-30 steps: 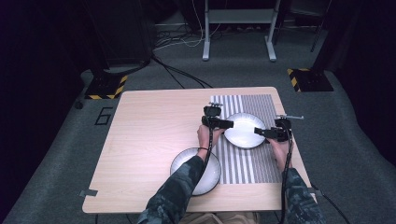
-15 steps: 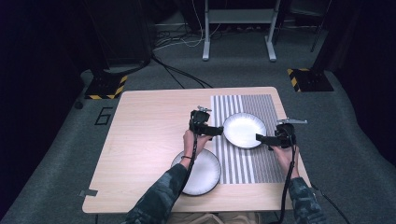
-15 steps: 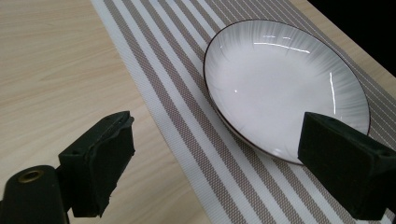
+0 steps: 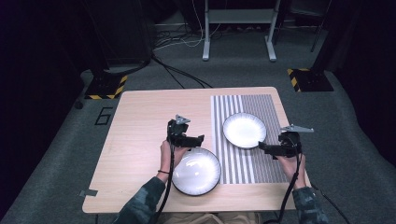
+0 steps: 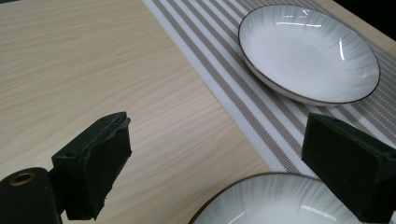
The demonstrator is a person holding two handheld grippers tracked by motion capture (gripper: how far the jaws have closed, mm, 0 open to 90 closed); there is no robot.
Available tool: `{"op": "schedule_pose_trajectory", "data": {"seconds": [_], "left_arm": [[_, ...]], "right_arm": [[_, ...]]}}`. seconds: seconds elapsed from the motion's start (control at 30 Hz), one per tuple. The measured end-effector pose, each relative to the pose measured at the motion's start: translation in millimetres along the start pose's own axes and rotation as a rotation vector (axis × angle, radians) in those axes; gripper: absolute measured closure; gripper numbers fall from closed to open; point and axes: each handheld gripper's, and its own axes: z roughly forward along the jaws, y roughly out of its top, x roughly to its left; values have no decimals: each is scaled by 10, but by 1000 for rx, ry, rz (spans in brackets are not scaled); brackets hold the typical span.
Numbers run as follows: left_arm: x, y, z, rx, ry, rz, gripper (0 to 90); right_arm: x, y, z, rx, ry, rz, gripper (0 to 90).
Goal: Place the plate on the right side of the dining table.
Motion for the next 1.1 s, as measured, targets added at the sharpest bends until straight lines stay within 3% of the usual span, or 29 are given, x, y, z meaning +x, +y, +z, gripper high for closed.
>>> {"op": "schedule_pose_trajectory", "data": {"seconds": [0.23,0.5,0.67,0.7,0.73,0.8,0.87,0.97,1.1], "left_arm": [[131,-185,-234,-9,31,5,72],[394,-625,-556,-7,109,-19,72],[566,-861,-683,-16,156,-74,73],[661,-986,-737,-13,181,-96,72],[661,-986,-737,-13,181,-96,72],[809,-1180,-791,2,216,-131,71],[856,-1244,-804,7,226,-144,70],[1027,-1492,-832,45,265,-205,69],[1077,-1607,-848,55,304,-210,63]], "right_arm": [[55,-137,-123,5,-22,-26,0],[63,-318,-264,8,-52,-44,0],[42,-431,-326,8,-73,-43,0],[32,-511,-338,16,-96,-46,0],[25,-542,-337,19,-105,-48,0],[4,-642,-335,30,-122,-42,0],[-21,-723,-326,43,-140,-42,0],[-73,-862,-302,61,-168,-30,0],[-124,-978,-263,88,-190,-18,0]]}}
